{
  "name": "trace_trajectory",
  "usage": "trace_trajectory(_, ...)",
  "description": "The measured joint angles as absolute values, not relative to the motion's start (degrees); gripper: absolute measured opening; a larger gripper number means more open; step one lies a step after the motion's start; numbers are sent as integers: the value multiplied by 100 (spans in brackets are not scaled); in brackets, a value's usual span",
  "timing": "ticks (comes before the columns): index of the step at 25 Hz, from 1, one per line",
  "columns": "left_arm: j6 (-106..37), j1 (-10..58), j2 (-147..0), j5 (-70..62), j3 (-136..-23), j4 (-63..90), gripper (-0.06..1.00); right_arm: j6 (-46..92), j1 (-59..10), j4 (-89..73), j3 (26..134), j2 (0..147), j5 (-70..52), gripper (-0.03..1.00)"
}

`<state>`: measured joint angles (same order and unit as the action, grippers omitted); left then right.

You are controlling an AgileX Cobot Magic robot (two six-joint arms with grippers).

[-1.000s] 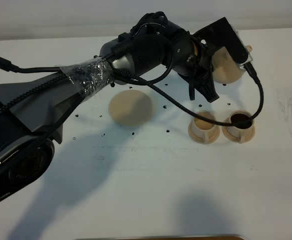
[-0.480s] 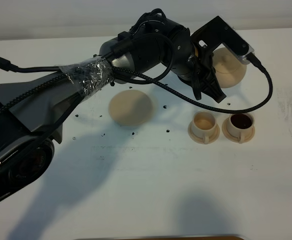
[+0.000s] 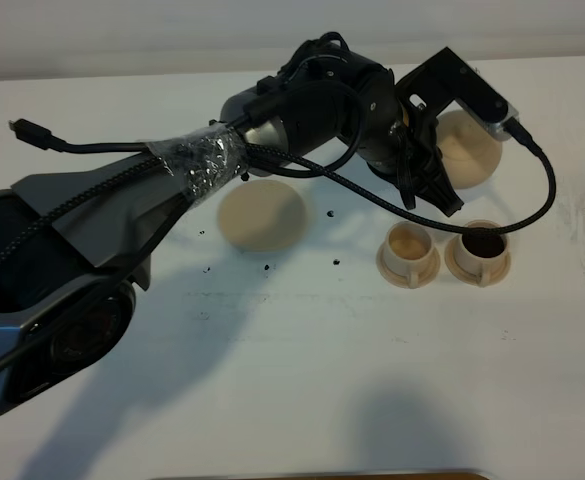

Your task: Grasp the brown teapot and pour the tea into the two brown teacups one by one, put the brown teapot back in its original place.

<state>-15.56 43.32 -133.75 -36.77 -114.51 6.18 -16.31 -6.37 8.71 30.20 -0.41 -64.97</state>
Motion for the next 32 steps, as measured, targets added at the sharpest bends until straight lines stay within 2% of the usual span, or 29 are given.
trace_trajectory(23, -1581, 4386, -13849, -3771, -11520, 631, 8, -1631, -637, 869, 3020, -41, -6497, 41)
trace_trajectory(32, -1717, 4391, -13881, -4428, -12709, 105, 8, -1631, -637, 869, 3020, -41, -6497, 41)
